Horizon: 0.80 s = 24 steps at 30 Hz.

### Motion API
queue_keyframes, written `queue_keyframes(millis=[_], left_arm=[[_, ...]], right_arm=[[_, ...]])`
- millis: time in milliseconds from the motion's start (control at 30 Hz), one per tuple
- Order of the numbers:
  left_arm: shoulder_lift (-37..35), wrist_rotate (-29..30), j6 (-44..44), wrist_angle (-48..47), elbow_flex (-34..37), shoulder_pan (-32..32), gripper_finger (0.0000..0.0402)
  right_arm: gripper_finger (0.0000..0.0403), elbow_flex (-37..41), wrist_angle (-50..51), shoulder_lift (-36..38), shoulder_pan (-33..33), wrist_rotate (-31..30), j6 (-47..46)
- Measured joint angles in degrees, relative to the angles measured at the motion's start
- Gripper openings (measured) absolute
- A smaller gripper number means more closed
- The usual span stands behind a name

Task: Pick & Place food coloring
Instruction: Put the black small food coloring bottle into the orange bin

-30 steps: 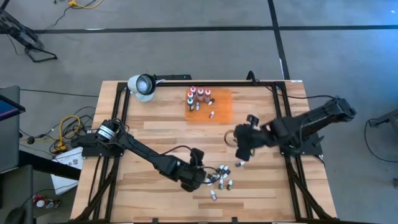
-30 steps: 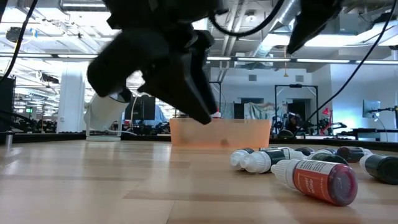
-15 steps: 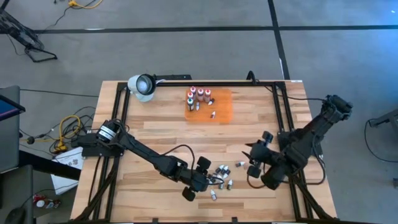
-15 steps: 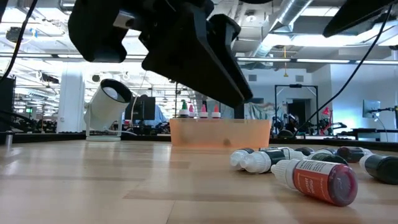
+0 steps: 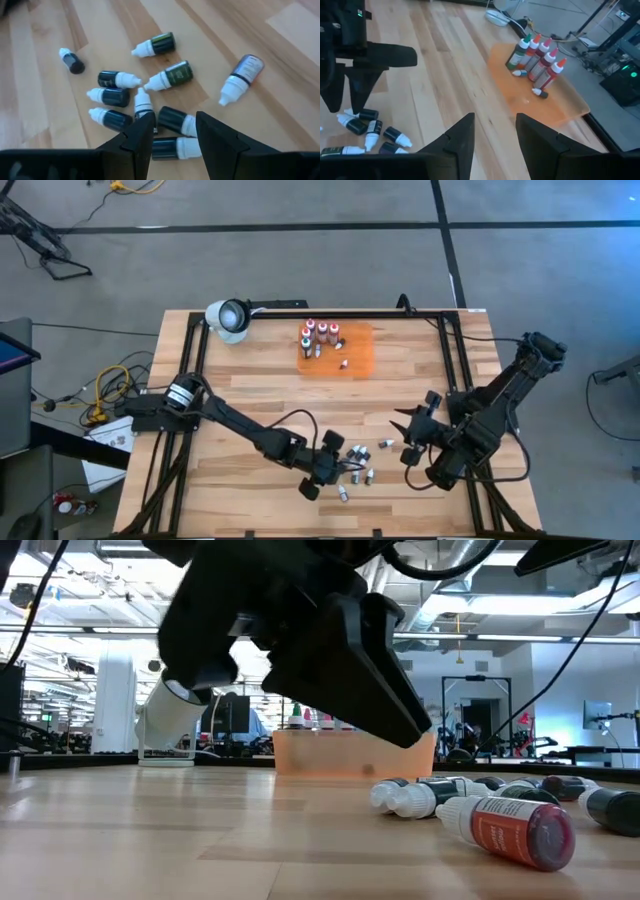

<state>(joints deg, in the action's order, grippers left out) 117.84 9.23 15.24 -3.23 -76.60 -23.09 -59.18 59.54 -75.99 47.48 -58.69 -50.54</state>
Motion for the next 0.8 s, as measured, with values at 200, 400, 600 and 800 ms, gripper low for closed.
queue_keyframes(millis=[200,400,600,800], left_arm=[[1.7,-1.1,-0.7,-1.2,0.1,1.6,0.0141],[2.3,-2.9,-1.2,-0.5,0.0,2.7,0.0141],[2.3,-2.5,-3.2,-3.3,0.0,3.4,0.0141],[2.3,1.4,-3.3,-5.1,-0.2,3.4,0.0141]], right_arm=[[0.0136,0.0,0.1,0.0,0.0,0.0,0.0],[0.0135,0.0,0.2,0.0,0.0,0.1,0.1],[0.0133,-0.1,0.1,-0.1,0.0,3.0,0.5],[0.0134,-0.1,-0.4,-0.2,0.5,4.6,-0.4]])
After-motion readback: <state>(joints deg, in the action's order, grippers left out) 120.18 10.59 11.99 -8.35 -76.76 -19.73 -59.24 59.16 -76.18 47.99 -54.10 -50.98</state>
